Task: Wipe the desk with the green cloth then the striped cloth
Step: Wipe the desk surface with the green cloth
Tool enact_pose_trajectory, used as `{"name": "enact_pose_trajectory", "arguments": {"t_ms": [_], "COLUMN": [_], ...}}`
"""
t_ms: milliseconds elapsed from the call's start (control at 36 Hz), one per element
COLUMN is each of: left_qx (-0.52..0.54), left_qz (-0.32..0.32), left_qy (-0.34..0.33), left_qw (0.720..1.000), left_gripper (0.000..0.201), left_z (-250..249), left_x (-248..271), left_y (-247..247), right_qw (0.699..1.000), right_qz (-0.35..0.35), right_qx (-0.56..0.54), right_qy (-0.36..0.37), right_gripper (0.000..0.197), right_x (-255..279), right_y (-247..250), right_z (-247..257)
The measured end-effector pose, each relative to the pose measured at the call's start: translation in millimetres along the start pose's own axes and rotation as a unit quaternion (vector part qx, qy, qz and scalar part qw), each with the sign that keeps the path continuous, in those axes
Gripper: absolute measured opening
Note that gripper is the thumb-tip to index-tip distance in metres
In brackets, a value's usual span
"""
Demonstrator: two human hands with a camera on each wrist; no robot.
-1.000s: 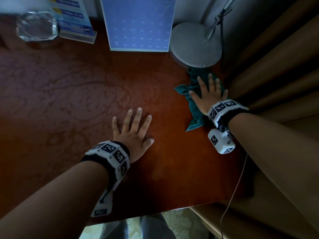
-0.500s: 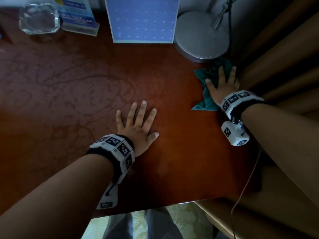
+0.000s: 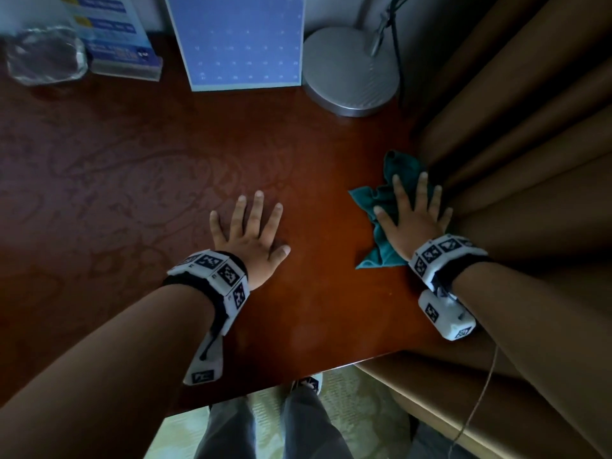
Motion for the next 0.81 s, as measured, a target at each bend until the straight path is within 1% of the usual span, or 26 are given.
{"name": "enact_pose_trajectory", "arguments": {"t_ms": [194, 389, 611, 667, 806], "left_qx": [-0.001, -0.006, -0.045, -0.046, 0.034], "left_qz": [-0.011, -0.031, -0.069, -0.074, -0.094], "left_qy": [-0.002, -0.003, 0.016, 0.001, -0.069], "left_qw": [1.0, 1.0, 0.996, 0.996, 0.993], "left_gripper": [0.067, 0.067, 0.069, 0.068, 0.062], "left_z": [-1, -1, -4, -9, -12], "left_x": [1, 3, 12, 19, 50], "left_y": [1, 2, 9, 10, -5], "right_qw": [1.0, 0.999, 0.994, 0.992, 0.98], "right_qz": [0.007, -0.01, -0.009, -0.012, -0.019], "right_qx": [-0.006, -0.015, -0.017, -0.017, -0.062], "right_qy": [-0.02, -0.037, -0.107, -0.125, -0.188], "right_gripper": [0.07, 0.07, 0.073, 0.074, 0.077], "right_x": [50, 92, 134, 143, 169], "right_y": [-21, -39, -60, -63, -74], "right_z": [-20, -41, -51, -51, -37]}}
Point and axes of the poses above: each hand's wrist, its own x-axis away from the middle knuckle, its own y-axis out of the back of the hand, z = x × y, the point moved 8 cm from there along -x, towards the middle knuckle, and after that the axes turned 5 degrees about z, right-handed, at the moved point
